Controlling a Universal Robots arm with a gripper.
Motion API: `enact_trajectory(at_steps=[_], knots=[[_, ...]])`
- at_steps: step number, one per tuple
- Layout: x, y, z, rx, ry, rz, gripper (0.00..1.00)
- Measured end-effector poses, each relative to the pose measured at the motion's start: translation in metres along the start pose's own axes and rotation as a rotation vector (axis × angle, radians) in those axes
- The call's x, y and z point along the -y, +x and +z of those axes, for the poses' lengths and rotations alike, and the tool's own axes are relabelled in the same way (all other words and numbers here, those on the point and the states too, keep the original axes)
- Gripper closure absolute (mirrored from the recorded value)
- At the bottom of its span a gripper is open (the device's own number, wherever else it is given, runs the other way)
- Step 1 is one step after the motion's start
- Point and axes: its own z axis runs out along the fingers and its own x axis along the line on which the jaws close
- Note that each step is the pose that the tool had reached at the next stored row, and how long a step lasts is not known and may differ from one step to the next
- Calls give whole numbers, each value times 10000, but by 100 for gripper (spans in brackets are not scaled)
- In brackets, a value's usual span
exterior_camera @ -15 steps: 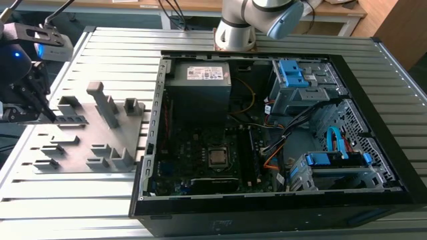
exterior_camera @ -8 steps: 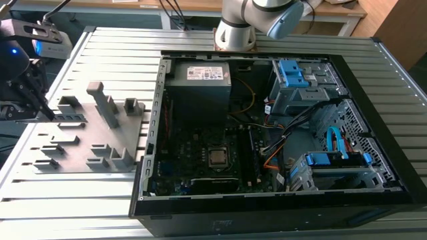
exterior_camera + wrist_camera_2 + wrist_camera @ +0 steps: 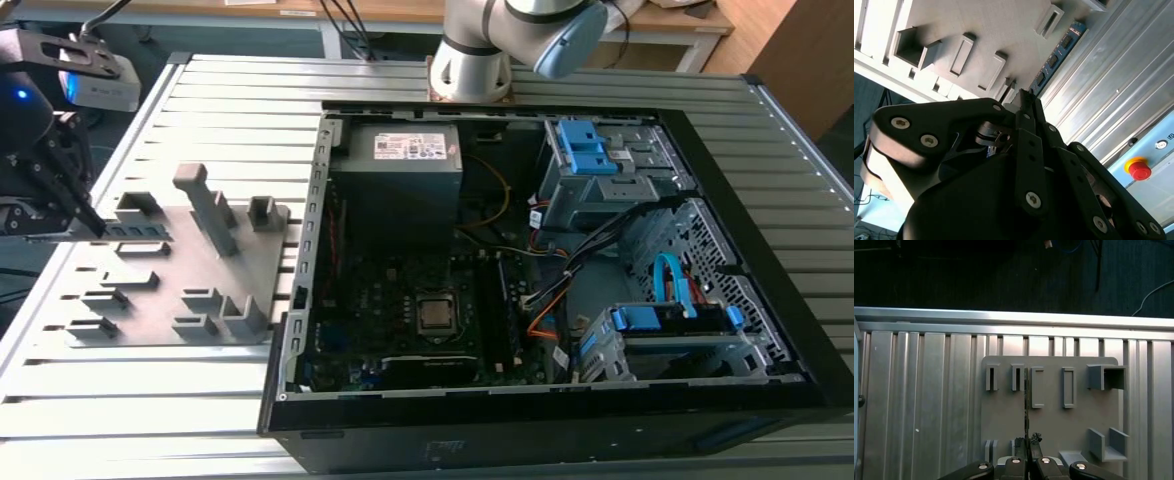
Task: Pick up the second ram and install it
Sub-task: 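Pick up the second ram and move it above second insertion slot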
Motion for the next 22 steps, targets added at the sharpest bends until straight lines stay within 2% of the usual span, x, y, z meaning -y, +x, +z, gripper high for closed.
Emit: enact_trajectory(at_steps=[22], knots=[[-6,-8,-175,0,1,0,86]])
